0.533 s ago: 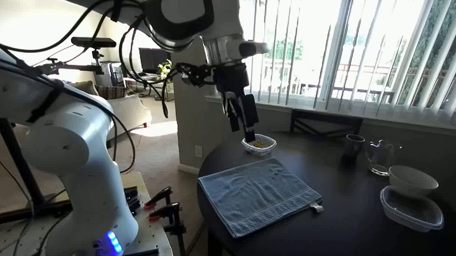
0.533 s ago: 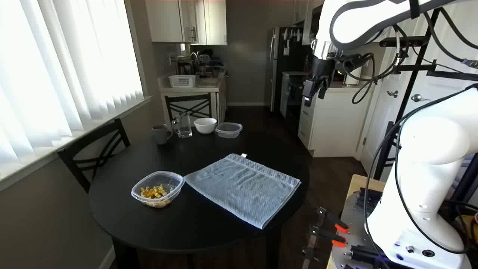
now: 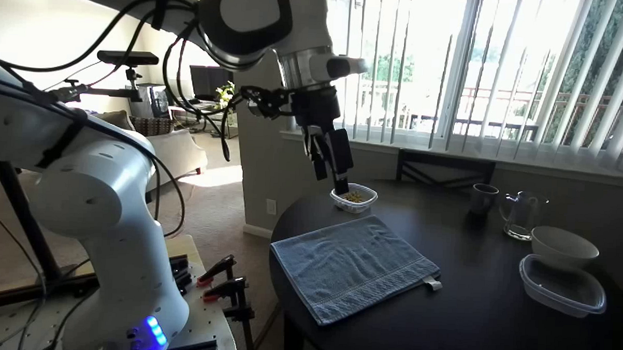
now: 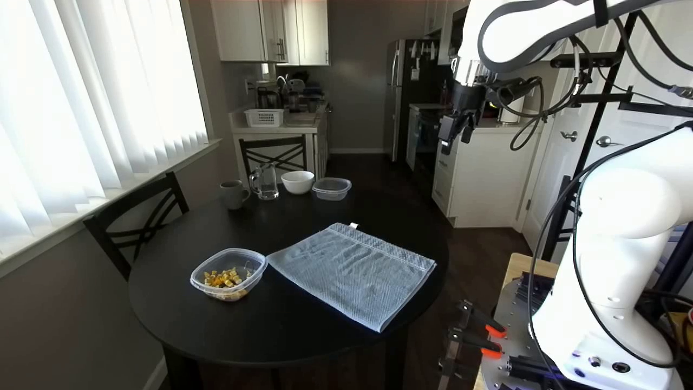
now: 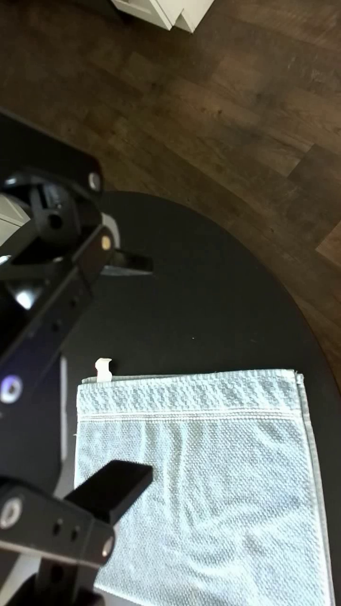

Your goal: Place the contents in the container on the left on the blue towel.

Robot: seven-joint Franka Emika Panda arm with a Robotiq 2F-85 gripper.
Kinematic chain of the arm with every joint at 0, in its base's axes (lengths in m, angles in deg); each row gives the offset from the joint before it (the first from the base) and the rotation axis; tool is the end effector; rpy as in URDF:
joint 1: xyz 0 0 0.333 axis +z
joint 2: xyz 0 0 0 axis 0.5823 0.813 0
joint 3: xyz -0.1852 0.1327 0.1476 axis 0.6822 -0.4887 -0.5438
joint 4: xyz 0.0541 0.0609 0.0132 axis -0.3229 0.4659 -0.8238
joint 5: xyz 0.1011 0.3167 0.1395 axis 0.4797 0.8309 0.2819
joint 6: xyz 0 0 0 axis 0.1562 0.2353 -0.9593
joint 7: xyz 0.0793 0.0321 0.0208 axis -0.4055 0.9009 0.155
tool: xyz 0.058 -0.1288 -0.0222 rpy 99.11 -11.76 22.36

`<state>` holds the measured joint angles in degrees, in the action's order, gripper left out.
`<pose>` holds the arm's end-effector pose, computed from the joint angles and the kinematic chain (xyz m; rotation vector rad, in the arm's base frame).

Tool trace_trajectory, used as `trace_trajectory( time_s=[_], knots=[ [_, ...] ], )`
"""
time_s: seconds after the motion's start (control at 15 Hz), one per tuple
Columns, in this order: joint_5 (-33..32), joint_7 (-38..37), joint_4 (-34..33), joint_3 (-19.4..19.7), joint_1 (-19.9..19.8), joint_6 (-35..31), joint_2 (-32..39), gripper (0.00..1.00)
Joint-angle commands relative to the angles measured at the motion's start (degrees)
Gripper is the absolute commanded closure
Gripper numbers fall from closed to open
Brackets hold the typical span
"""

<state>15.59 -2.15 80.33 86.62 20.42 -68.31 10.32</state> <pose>0.3018 -0.1432 0.4117 2.9178 -0.3593 0.2485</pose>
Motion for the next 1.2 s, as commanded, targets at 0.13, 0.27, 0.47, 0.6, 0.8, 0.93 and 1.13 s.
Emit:
trace_trajectory(
  time_s=[0.13,0.27,0.47,0.6,0.8,0.93,1.13],
  knots=[
    [-0.9,-3.9,2.6,-5.4,1.1,0.0,-4.7,0.0],
    [-0.9,-10.3,3.1,-11.7,2.8,-1.3,-4.9,0.0],
    [1.9,-18.6,-0.9,-21.2,8.4,-1.0,1.1,0.0],
    [3.5,-22.6,-5.2,-25.3,11.1,-2.4,7.7,0.0],
    [4.9,-23.2,-13.1,-30.5,11.9,-3.4,16.4,0.0],
    [5.1,-22.5,-19.4,-33.7,11.2,-1.4,22.7,0.0],
    [2.5,-23.8,-29.0,-38.4,8.3,1.8,32.9,0.0]
  ],
)
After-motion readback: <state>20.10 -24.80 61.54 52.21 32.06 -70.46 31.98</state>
